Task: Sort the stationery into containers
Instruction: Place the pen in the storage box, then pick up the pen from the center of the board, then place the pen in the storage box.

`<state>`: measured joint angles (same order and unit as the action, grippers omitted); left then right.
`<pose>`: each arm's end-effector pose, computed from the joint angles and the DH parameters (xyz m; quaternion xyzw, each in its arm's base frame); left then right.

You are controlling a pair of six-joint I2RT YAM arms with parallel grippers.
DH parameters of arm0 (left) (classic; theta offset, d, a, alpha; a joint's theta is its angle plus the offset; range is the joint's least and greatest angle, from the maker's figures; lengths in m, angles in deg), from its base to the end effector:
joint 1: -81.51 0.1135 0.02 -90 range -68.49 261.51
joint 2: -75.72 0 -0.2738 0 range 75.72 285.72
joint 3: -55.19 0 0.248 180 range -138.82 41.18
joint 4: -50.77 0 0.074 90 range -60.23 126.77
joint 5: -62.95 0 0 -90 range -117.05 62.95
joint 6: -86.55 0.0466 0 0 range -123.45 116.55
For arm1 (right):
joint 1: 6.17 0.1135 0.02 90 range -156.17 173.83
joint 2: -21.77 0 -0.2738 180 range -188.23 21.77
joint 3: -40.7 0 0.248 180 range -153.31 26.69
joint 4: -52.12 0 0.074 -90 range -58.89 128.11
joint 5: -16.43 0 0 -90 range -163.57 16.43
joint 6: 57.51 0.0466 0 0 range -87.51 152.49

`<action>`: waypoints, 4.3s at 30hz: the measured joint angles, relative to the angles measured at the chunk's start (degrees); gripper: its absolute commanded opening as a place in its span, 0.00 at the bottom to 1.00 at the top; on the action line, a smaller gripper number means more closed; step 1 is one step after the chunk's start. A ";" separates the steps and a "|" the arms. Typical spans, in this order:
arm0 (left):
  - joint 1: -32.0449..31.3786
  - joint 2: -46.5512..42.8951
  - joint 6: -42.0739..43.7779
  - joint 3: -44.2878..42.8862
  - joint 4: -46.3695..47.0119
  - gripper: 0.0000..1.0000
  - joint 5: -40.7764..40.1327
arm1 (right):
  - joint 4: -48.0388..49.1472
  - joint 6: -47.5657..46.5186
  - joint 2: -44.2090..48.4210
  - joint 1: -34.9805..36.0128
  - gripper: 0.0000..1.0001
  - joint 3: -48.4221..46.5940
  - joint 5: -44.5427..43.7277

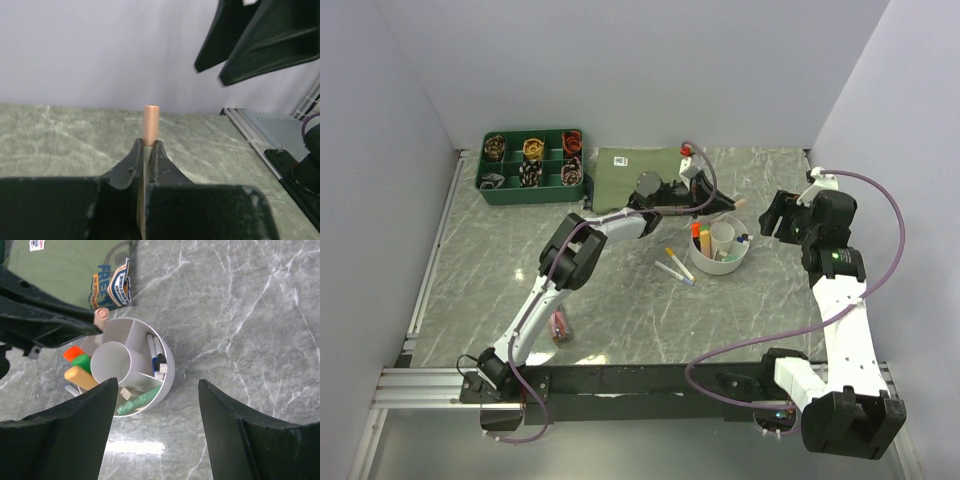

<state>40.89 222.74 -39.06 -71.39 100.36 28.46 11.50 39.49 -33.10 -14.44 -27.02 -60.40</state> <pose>0.4075 -0.4001 0.2248 0.4208 0.4302 -0.6566 0.4548 0.2092 -0.0197 0.3370 0.0543 0.8508 0.0925 0.5144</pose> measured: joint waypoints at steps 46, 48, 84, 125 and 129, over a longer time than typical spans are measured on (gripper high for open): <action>6.56 -27.65 96.00 16.35 -116.61 0.56 -5.40 | -6.05 -14.23 5.31 0.04 0.75 2.45 16.70; 5.38 -27.41 96.45 16.20 -116.61 0.55 -5.51 | -6.54 -14.43 5.55 0.04 0.75 2.45 16.83; -6.56 -17.16 79.32 13.99 -95.41 0.39 -13.73 | -11.17 -18.03 10.40 0.04 0.73 2.82 16.81; 2.51 -11.93 4.92 1.97 -14.80 0.01 13.64 | -6.88 -13.03 8.81 -0.04 0.72 3.52 14.86; 2.19 -8.13 -2.08 1.97 -8.31 0.01 13.44 | -6.97 -12.76 8.48 -0.20 0.72 3.48 14.12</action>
<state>43.08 214.61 -41.14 -69.42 92.06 41.90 4.53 26.73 -24.62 -14.64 -23.55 -46.28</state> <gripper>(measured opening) 0.045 0.719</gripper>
